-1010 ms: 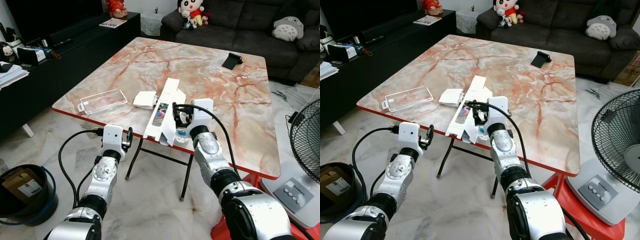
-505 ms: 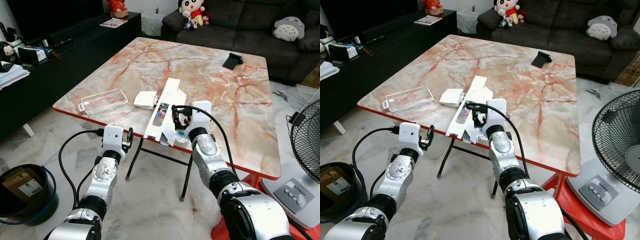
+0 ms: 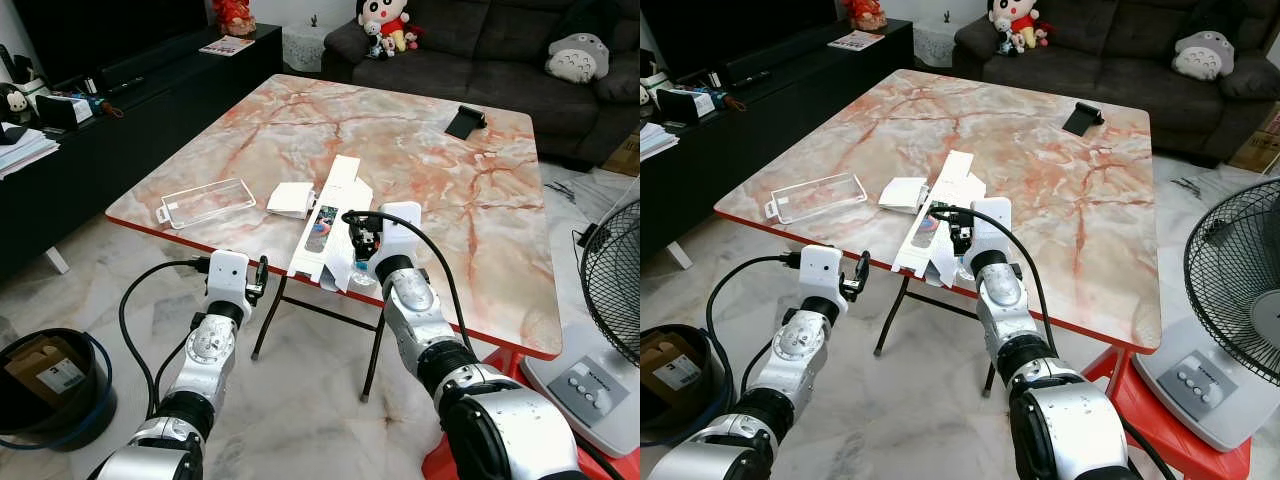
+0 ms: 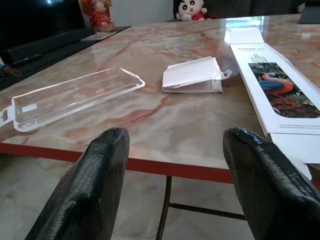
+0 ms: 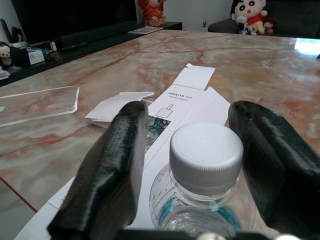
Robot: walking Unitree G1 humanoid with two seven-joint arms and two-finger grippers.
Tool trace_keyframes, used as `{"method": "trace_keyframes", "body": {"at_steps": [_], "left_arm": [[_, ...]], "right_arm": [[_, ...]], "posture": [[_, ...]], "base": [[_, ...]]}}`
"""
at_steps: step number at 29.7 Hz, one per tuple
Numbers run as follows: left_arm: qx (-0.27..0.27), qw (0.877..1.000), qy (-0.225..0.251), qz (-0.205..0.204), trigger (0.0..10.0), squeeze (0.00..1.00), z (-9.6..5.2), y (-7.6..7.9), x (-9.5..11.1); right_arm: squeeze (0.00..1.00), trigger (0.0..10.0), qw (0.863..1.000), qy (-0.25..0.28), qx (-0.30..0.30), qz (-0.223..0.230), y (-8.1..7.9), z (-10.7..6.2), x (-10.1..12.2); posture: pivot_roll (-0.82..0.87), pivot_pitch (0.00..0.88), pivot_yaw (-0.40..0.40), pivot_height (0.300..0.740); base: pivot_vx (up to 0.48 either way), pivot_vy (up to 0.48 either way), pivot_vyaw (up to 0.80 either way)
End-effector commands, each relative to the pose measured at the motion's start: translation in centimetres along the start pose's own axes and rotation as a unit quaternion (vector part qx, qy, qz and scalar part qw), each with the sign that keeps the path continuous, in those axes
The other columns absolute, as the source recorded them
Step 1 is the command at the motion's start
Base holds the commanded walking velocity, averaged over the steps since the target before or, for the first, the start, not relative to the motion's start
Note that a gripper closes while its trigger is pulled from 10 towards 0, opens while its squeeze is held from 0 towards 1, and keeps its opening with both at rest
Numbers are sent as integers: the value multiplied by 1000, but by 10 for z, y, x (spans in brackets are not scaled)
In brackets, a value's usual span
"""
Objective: Picking trash to rubbish bin
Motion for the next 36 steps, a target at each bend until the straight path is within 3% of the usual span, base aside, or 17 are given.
{"method": "trace_keyframes", "body": {"at_steps": [1,20,21,26,31,36], "left_arm": [[-6,1000,1,2,10000,0,1,1,2],[-3,1000,-3,-2,10000,0,2,2,1],[-2,1000,-3,-2,10000,0,2,2,1],[0,1000,-3,-3,10000,0,2,2,1],[5,1000,0,-8,10000,0,2,1,2],[4,1000,3,-11,10000,0,2,2,3]], "right_arm": [[0,0,1000,-5,0,6,0,1,0],[0,0,1000,3,-5,10,4,0,2],[0,10000,1000,8,-11,12,6,1,4],[0,10000,1000,20,-16,18,8,2,9],[0,10000,996,79,-20,34,12,6,35],[0,10000,995,91,-19,35,12,6,39]], "posture": [[74,0,-34,740],[67,0,-40,740],[67,0,-40,740],[67,0,-40,740],[60,0,-37,740],[58,0,-37,740]], "base": [[0,0,0],[0,0,0],[0,0,0],[0,0,0],[0,0,0],[0,0,0]]}}
Point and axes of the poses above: a point about 5 cm out from each wrist's last joint towards the gripper, its own z axis pointing out of the wrist towards the gripper, its own x axis along the axis of the wrist's last joint, y = z × x, the point moved 3 cm from there along z, pointing out of the wrist towards the gripper, and after that the axes turned 1 degree about z, right-handed, at the moved point
